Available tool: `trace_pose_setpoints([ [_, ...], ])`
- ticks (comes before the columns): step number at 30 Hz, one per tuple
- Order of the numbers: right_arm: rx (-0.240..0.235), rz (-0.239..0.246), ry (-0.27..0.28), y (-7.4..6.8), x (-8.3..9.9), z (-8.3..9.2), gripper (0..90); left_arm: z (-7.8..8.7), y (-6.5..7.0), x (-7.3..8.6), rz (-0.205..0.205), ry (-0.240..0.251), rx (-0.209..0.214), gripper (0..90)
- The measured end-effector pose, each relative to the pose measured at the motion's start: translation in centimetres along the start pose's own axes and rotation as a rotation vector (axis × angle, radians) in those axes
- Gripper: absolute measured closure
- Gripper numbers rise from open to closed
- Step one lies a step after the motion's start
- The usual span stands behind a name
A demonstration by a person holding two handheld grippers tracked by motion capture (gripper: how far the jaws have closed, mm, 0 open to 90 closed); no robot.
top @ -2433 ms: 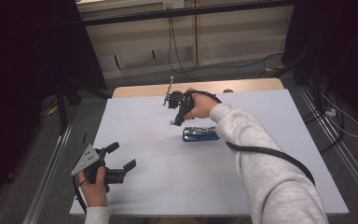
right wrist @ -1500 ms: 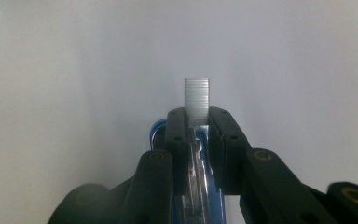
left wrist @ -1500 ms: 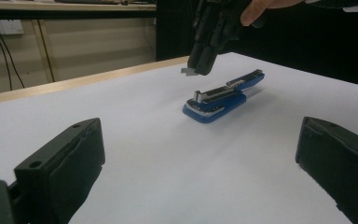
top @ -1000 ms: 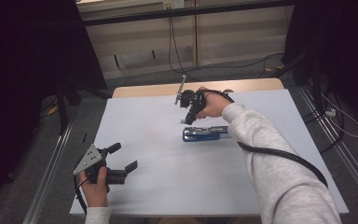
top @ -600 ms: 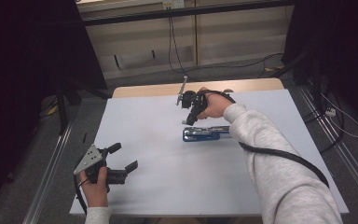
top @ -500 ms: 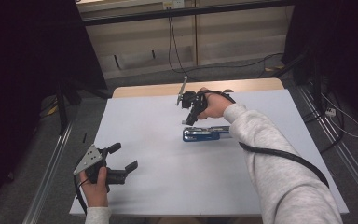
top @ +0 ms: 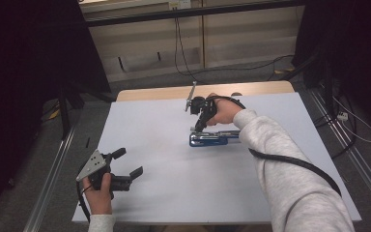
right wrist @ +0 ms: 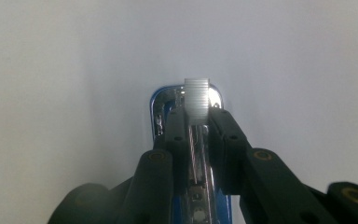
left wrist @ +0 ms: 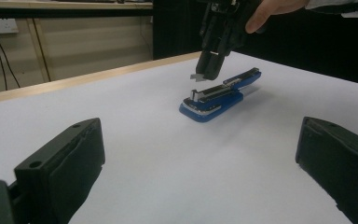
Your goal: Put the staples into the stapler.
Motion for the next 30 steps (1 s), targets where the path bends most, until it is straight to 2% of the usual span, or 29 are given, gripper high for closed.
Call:
trace_pose_setpoints([
  [30,-0.006,0.010,-0.019,-0.1,0.7,-1.1,78.4,0.0,0.0,0.0,0.001,0.001,0.001,1.3],
])
Point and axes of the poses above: each handheld gripper's, and its own axes: z roughly backward along the jaws, x roughly out of its underside, y roughly to its right, the point moved 1 cm from there along -z, roughly forward along the jaws, and after that the axes turned 1 degree about -y, right-handed, at the moved point
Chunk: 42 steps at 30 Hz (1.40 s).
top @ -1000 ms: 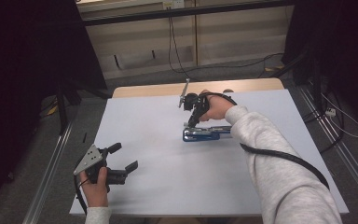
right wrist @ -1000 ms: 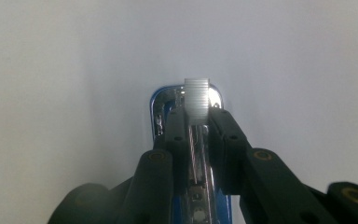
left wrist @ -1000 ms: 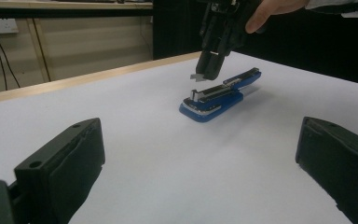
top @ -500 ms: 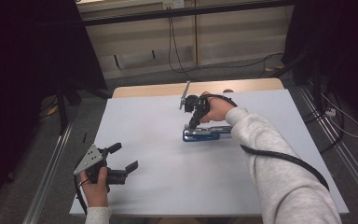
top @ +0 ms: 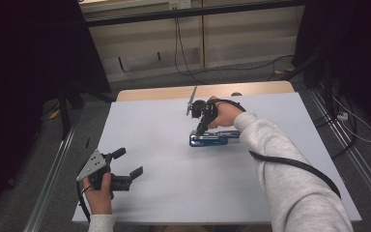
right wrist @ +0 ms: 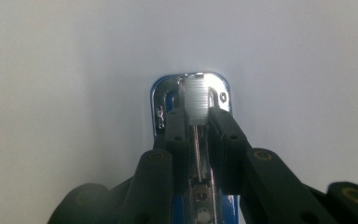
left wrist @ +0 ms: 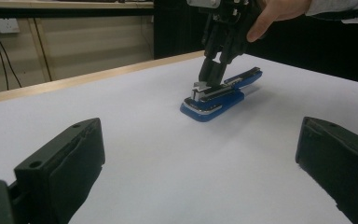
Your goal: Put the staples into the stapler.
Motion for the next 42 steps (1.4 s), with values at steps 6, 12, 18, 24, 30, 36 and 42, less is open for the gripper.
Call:
trace_pose_setpoints([
  [6,-0.004,0.005,-0.002,0.0,0.1,-0.1,78.4,0.0,0.0,0.0,0.000,0.001,0.000,1.3],
  [12,-0.006,-0.001,-0.006,0.0,0.1,-0.3,78.4,0.0,-0.1,0.0,-0.006,-0.006,0.000,1.3],
  [18,-0.005,0.007,-0.007,0.0,0.1,-0.5,78.4,-0.1,0.0,0.1,0.007,-0.005,0.002,1.3],
  [24,-0.008,0.003,-0.008,0.0,0.0,-0.6,78.0,-0.2,0.0,0.1,0.006,-0.008,0.002,1.3],
  [30,0.006,-0.006,-0.002,0.0,0.0,-0.8,72.0,-0.3,0.0,0.1,-0.001,-0.023,0.008,1.3],
  [36,0.021,-0.036,0.039,0.0,0.4,-0.4,60.9,-0.3,0.0,0.1,0.002,-0.026,0.013,1.3],
  [42,0.041,-0.097,0.101,0.0,1.6,0.7,49.2,-0.9,0.1,0.1,0.011,-0.034,0.032,1.3],
])
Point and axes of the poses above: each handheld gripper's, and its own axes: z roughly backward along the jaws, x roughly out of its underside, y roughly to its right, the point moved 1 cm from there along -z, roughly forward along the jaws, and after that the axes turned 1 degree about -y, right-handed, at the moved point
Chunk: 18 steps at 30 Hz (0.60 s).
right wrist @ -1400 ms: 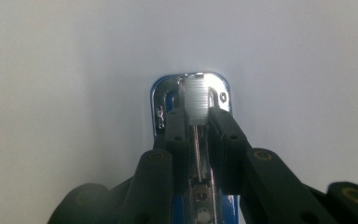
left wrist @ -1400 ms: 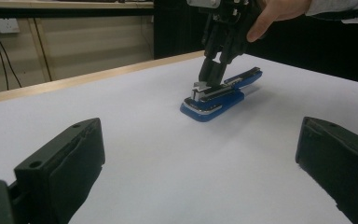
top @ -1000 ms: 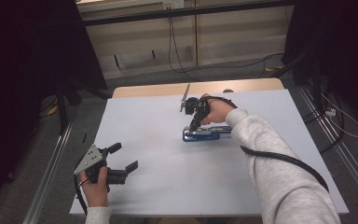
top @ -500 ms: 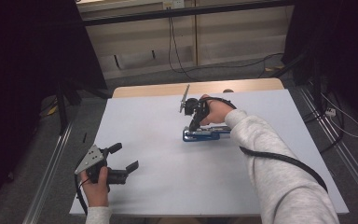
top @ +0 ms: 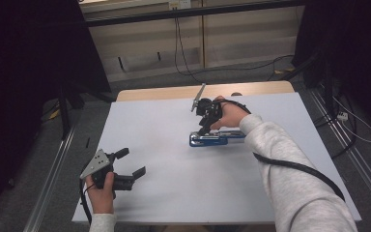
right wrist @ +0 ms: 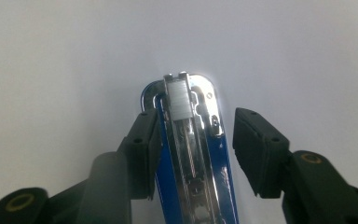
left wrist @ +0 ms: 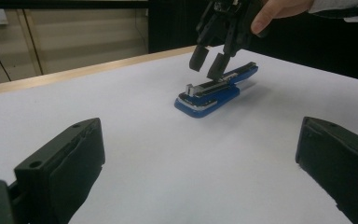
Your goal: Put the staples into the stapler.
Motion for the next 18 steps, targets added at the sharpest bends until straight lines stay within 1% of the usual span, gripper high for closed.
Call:
trace_pose_setpoints([
  [1,0.000,0.000,0.000,0.0,0.0,0.0,49.2,0.0,0.0,0.0,0.000,0.000,0.000,1.3],
  [2,0.001,-0.018,0.035,0.1,0.6,0.3,45.9,-0.3,0.0,0.0,0.007,-0.004,0.004,1.3],
  [3,0.001,-0.018,0.035,0.1,0.6,0.3,45.9,-0.3,0.0,0.0,0.007,-0.004,0.004,1.3],
  [4,-0.001,-0.041,0.063,0.1,1.2,0.6,44.3,-0.6,0.1,0.1,0.011,-0.018,0.015,1.3],
  [5,-0.001,-0.041,0.063,0.1,1.2,0.6,44.3,-0.6,0.1,0.1,0.011,-0.018,0.015,1.3],
  [6,-0.002,-0.059,0.086,0.1,1.9,0.9,41.0,-0.9,0.2,0.1,0.003,-0.021,0.017,1.3],
  [7,-0.002,-0.059,0.086,0.1,1.9,0.9,41.0,-0.9,0.2,0.1,0.003,-0.021,0.017,1.3],
  [8,0.005,-0.080,0.092,0.1,2.5,1.1,38.7,-1.0,0.2,0.1,0.005,-0.029,0.023,1.3],
  [9,0.005,-0.080,0.092,0.1,2.5,1.1,38.7,-1.2,0.2,0.1,0.001,-0.029,0.023,1.3],
  [10,0.009,-0.091,0.108,0.2,3.2,1.4,37.0,-1.4,0.2,0.1,0.009,-0.040,0.028,1.3],
  [11,0.013,-0.100,0.110,0.2,3.5,1.6,36.1,-1.4,0.2,0.1,0.009,-0.040,0.028,1.3],
  [12,0.015,-0.106,0.112,0.2,3.8,1.7,35.5,-1.5,0.2,0.2,0.019,-0.041,0.031,1.3],
  [13,0.015,-0.106,0.112,0.2,3.8,1.7,35.5,-1.6,0.2,0.2,0.019,-0.048,0.036,1.3],
  [14,0.017,-0.117,0.117,0.3,4.1,1.9,33.8,-1.7,0.1,0.3,0.016,-0.060,0.037,1.3],
  [16,0.026,-0.141,0.131,0.2,5.0,2.3,30.5,-2.1,0.1,0.3,0.016,-0.067,0.047,1.4],
  [18,0.026,-0.148,0.134,0.2,5.3,2.4,29.6,-2.2,0.1,0.2,0.016,-0.065,0.045,1.5],
])
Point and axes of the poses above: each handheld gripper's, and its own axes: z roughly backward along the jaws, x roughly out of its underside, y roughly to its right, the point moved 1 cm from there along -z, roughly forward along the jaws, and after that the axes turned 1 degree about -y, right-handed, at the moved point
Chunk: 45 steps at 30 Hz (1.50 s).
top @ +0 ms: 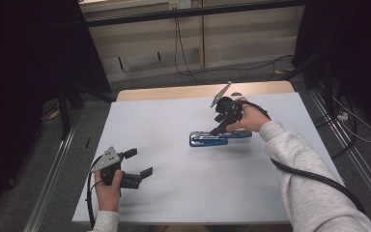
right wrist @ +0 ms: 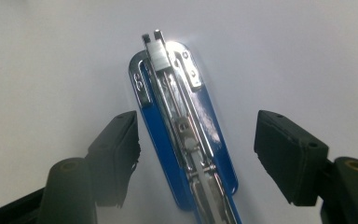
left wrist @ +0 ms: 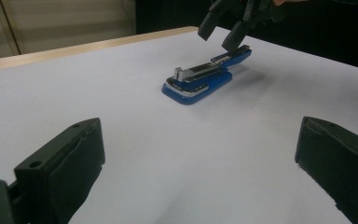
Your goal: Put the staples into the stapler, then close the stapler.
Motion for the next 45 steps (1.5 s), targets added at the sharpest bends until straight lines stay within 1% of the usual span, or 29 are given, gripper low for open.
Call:
trace_pose_setpoints([
  [2,0.010,-0.017,0.005,0.1,0.9,0.5,27.2,-0.4,0.0,0.0,0.003,-0.002,0.010,1.7],
  [5,0.014,-0.027,0.013,0.1,1.4,0.8,26.1,-0.6,0.0,0.0,-0.003,-0.014,0.009,1.8],
  [6,0.015,-0.041,0.022,0.0,2.0,1.1,25.3,-0.8,0.0,-0.1,0.000,-0.020,0.005,1.7],
  [9,0.028,-0.060,0.022,0.1,2.8,1.6,22.7,-1.1,0.0,-0.2,-0.004,-0.022,0.005,1.8],
  [10,0.027,-0.064,0.025,0.1,3.1,1.7,22.6,-1.5,0.0,-0.4,-0.001,-0.027,0.004,1.7],
  [11,0.027,-0.064,0.025,0.1,3.1,1.7,22.6,-1.5,0.0,-0.4,-0.001,-0.027,0.004,1.7],
  [12,0.033,-0.075,0.029,0.1,3.6,1.9,20.9,-1.7,0.0,-0.4,-0.003,-0.028,0.005,1.8],
  [14,0.040,-0.077,0.029,0.1,3.8,2.0,20.5,-2.1,0.0,-0.5,0.007,-0.036,0.016,1.7],
  [15,0.041,-0.081,0.033,0.0,4.3,2.2,20.0,-2.5,0.0,-0.7,0.001,-0.040,0.023,1.8],
  [16,0.041,-0.081,0.033,0.0,4.3,2.2,20.0,-2.5,0.0,-0.7,0.001,-0.040,0.023,1.8],
  [18,0.051,-0.091,0.041,0.0,4.9,2.6,19.0,-2.9,0.1,-0.8,-0.004,-0.039,0.020,1.8],
  [19,0.052,-0.096,0.045,0.0,5.1,2.7,18.7,-3.1,0.0,-0.9,0.002,-0.039,0.024,1.8],
  [20,0.052,-0.096,0.045,0.0,5.1,2.7,18.7,-3.3,0.0,-1.0,0.006,-0.047,0.024,1.8],
  [21,0.055,-0.097,0.046,0.0,5.3,2.9,18.5,-3.5,0.0,-1.0,0.000,-0.051,0.023,1.8],
  [22,0.066,-0.094,0.036,-0.1,5.7,3.2,18.2,-3.8,-0.1,-1.2,0.001,-0.046,0.027,1.8],
  [23,0.067,-0.092,0.035,0.0,5.8,3.3,18.1,-3.8,-0.1,-1.2,0.001,-0.046,0.027,1.8],
  [25,0.069,-0.095,0.039,0.0,6.0,3.4,17.9,-4.2,-0.1,-1.4,0.008,-0.050,0.021,1.9],
  [26,0.070,-0.107,0.043,0.0,6.4,3.5,17.6,-4.6,-0.1,-1.5,0.005,-0.059,0.012,1.9],
  [28,0.074,-0.106,0.044,0.0,6.6,3.5,17.5,-4.8,-0.2,-1.6,0.008,-0.062,0.013,2.0],
  [30,0.084,-0.112,0.039,0.1,7.2,3.7,17.0,-5.1,-0.3,-1.5,0.019,-0.062,0.022,2.2],
  [31,0.086,-0.118,0.045,0.1,7.3,3.8,16.8,-5.4,-0.3,-1.6,0.029,-0.067,0.012,2.3],
  [33,0.088,-0.126,0.052,0.1,7.5,3.9,16.7,-5.6,-0.3,-1.6,0.024,-0.076,0.004,2.4],
  [34,0.093,-0.140,0.065,0.1,8.0,4.2,16.4,-5.9,-0.3,-1.8,0.021,-0.077,0.002,2.5],
  [39,0.110,-0.152,0.070,0.1,9.0,4.8,15.9,-6.6,-0.4,-2.1,0.024,-0.079,0.000,2.5],
  [40,0.117,-0.153,0.078,0.1,9.5,5.1,16.1,-7.1,-0.5,-2.1,0.028,-0.084,-0.017,2.6],
  [41,0.117,-0.153,0.078,0.1,9.5,5.1,16.1,-7.1,-0.5,-2.1,0.028,-0.084,-0.017,3.1],
  [42,0.125,-0.161,0.073,0.1,10.0,5.3,16.1,-7.4,-0.8,-2.0,0.039,-0.087,-0.020,3.9],
  [43,0.127,-0.167,0.072,0.0,10.2,5.4,16.1,-7.5,-0.8,-2.0,0.044,-0.085,-0.031,4.3],
  [45,0.134,-0.165,0.072,0.0,10.4,5.4,16.3,-7.6,-0.9,-2.0,0.046,-0.090,-0.030,5.1],
])
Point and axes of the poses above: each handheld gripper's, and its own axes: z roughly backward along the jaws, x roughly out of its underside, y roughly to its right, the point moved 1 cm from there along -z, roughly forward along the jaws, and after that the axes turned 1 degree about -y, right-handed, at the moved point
